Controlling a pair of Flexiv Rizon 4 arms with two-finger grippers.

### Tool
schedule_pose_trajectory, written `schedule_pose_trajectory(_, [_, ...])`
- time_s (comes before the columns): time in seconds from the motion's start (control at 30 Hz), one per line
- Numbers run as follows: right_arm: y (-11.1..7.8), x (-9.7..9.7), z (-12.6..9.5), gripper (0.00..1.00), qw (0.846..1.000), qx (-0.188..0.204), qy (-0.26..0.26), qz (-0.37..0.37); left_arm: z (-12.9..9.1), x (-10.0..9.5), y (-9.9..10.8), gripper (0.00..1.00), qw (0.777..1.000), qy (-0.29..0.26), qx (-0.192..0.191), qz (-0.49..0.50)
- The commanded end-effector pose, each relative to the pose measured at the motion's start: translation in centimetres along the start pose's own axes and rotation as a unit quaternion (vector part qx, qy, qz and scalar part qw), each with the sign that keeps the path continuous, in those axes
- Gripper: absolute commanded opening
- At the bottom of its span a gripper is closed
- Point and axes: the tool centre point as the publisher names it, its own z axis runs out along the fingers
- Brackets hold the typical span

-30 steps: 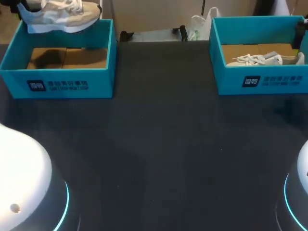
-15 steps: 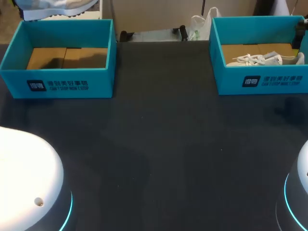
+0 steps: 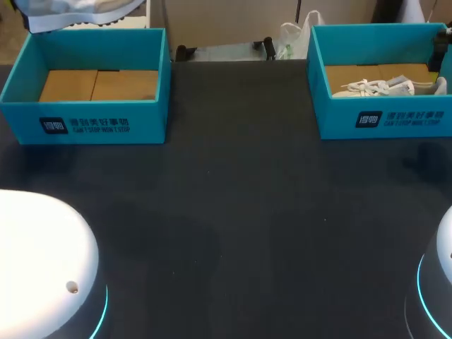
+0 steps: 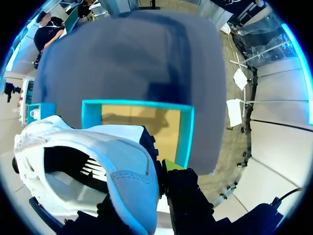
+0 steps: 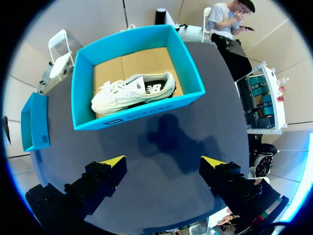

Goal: Take the shoe out of the shoebox, open the shoe tongue, remove and reinsert the insole, then place the shoe into the shoebox

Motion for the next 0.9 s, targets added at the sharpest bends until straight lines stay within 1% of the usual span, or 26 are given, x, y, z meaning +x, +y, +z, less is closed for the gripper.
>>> schedule_pose_trajectory(0.03, [-0.1,0.0,0.0,1.00,1.000,-0.001,0.000,0.000,-2.8,-1.8,-6.2,0.00,0.997,0.027,-0.076,-0.001])
schedule_pose_trajectory(0.1, [-0.1,0.0,0.0,1.00,1.000,-0.001,0.000,0.000,-3.2,-2.7,-7.8,0.00,0.996,0.037,-0.087,-0.005])
schedule_pose_trajectory(0.23, [-0.1,0.0,0.0,1.00,1.000,-0.001,0.000,0.000,-3.4,-4.8,-11.3,0.00,0.996,0.043,-0.084,0.001])
schedule_pose_trajectory(0.3, [-0.1,0.0,0.0,1.00,1.000,-0.001,0.000,0.000,-3.2,-6.1,-13.1,0.00,0.996,0.042,-0.075,0.004])
schedule_pose_trajectory(0.37, [-0.1,0.0,0.0,1.00,1.000,-0.001,0.000,0.000,-3.0,-7.6,-14.7,0.00,0.997,0.033,-0.070,0.009])
schedule_pose_trajectory(0.4, [-0.1,0.0,0.0,1.00,1.000,-0.001,0.000,0.000,-3.0,-8.3,-15.5,0.00,0.997,0.015,-0.072,0.014])
schedule_pose_trajectory(0.87, [-0.1,0.0,0.0,1.00,1.000,-0.001,0.000,0.000,-3.0,-8.3,-15.5,0.00,0.997,0.015,-0.072,0.014])
schedule_pose_trajectory(0.9, [-0.1,0.0,0.0,1.00,1.000,-0.001,0.000,0.000,-2.4,-8.7,-16.0,0.00,0.997,0.028,-0.075,0.020])
